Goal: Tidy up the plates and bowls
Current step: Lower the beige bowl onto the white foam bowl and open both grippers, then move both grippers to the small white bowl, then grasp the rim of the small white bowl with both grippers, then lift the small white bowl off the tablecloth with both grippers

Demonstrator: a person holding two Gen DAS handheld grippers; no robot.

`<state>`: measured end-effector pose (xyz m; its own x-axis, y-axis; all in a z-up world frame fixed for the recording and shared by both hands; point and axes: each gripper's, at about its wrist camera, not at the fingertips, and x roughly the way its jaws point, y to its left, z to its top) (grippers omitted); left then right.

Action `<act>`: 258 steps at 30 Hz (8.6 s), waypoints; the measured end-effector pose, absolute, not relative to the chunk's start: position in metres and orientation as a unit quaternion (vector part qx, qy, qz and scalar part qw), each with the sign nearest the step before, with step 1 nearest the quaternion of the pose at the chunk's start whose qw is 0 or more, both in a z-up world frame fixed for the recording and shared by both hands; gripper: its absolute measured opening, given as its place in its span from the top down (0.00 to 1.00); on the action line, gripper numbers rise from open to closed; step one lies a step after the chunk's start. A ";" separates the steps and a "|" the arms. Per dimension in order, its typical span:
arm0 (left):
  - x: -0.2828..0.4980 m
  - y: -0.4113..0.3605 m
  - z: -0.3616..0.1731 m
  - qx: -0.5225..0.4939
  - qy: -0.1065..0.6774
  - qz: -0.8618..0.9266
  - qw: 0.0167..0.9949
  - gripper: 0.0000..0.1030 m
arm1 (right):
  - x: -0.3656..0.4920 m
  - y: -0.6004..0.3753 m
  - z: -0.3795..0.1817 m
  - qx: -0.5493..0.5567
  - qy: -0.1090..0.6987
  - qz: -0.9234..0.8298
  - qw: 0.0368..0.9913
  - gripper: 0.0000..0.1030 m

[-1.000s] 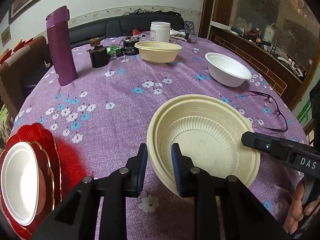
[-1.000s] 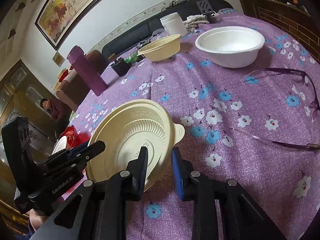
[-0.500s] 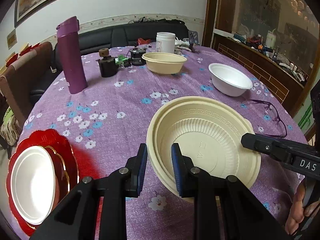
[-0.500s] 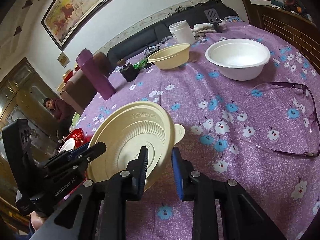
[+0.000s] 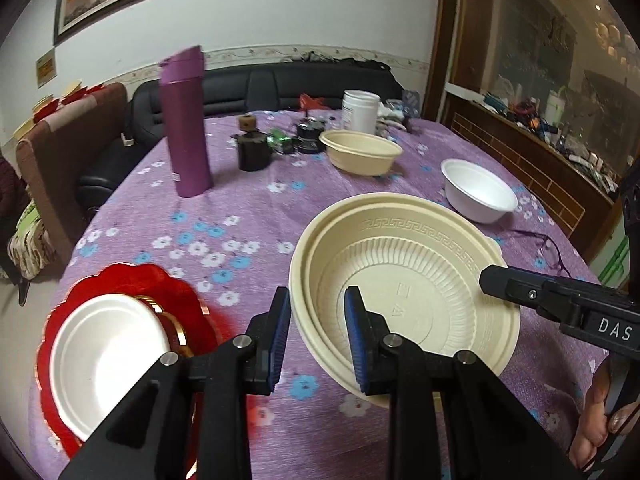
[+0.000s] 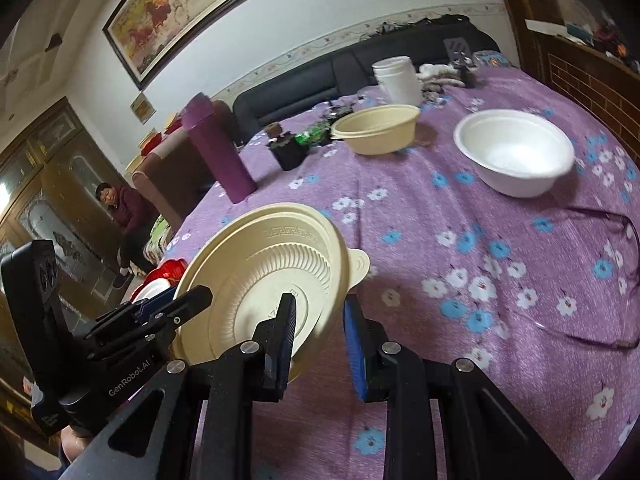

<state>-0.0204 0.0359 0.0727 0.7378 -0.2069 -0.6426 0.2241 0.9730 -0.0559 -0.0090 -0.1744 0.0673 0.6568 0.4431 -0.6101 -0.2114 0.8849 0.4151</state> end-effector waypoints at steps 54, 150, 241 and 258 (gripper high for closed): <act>-0.060 0.242 0.058 -0.104 0.344 0.048 0.932 0.75 | 0.034 0.055 0.051 0.036 0.433 0.318 0.842 0.73; 0.017 -0.027 0.014 0.023 0.369 -0.150 0.917 0.15 | 0.070 -0.325 0.082 0.269 0.355 0.083 0.892 0.94; 0.002 -0.024 0.042 0.072 0.340 -0.121 0.930 0.82 | 0.007 -0.222 0.039 0.167 0.397 0.139 0.892 0.86; -0.010 -0.023 0.050 0.078 0.317 -0.117 0.938 0.82 | -0.001 -0.218 0.044 0.170 0.395 0.140 0.892 0.86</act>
<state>-0.0102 -0.0231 0.0505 0.7719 -0.1704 -0.6125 0.2696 0.9602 0.0726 -0.0007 -0.2176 0.0445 0.6492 0.3850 -0.6560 -0.1160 0.9024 0.4149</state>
